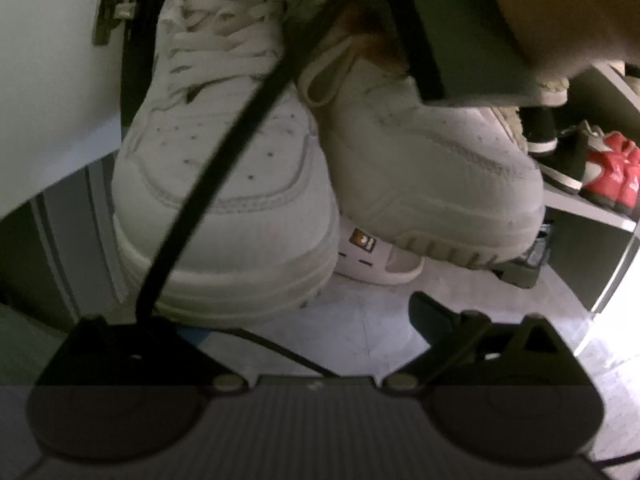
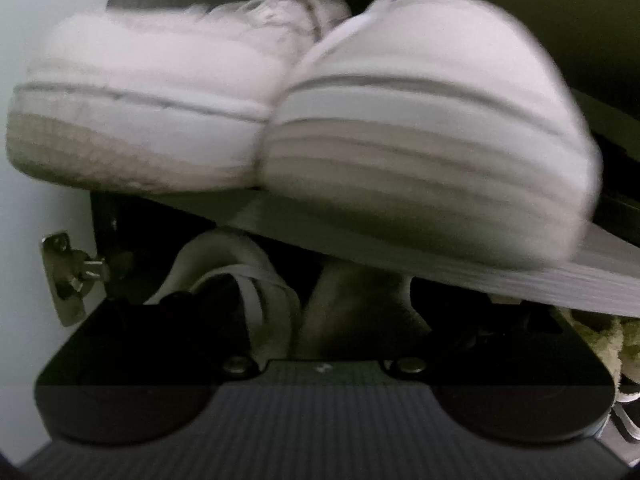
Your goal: Organize scattered shoes
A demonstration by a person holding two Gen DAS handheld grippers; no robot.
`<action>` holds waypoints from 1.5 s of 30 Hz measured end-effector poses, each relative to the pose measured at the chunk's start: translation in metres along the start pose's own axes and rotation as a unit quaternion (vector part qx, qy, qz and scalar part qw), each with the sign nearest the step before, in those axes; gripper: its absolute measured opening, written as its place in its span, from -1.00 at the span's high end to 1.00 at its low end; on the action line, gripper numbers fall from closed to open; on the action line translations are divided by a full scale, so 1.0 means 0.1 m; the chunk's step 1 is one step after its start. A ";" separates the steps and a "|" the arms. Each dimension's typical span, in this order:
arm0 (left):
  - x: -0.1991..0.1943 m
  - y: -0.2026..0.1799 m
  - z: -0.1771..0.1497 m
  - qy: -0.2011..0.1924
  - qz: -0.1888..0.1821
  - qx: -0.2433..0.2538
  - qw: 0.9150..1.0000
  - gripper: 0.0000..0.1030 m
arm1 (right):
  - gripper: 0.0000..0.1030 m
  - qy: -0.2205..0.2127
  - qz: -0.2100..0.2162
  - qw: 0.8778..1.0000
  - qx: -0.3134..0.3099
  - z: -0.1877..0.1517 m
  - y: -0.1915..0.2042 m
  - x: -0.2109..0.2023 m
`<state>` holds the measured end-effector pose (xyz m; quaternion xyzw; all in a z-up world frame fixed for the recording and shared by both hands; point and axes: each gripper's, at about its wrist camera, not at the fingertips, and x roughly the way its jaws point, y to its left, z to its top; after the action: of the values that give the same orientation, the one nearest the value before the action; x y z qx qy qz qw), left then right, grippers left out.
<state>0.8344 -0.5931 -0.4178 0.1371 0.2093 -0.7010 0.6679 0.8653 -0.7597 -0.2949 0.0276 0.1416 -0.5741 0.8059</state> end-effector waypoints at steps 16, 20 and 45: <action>-0.10 0.10 0.22 -0.013 0.005 0.035 0.999 -0.96 | -0.84 0.002 0.056 0.998 0.001 -0.15 -0.62 -0.85; -0.07 0.11 0.27 -0.005 -0.001 0.043 0.999 -0.96 | -0.84 0.023 0.058 0.997 0.039 -0.16 -0.84 -1.13; -0.10 0.42 0.56 0.020 -0.026 0.000 0.999 -0.98 | -0.19 0.105 0.261 0.803 0.525 -1.59 -1.81 -1.27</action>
<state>0.8814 -0.6122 -0.3687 0.1458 0.2260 -0.7154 0.6449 0.6274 -0.6718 -0.3926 0.5427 -0.1102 -0.3223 0.7678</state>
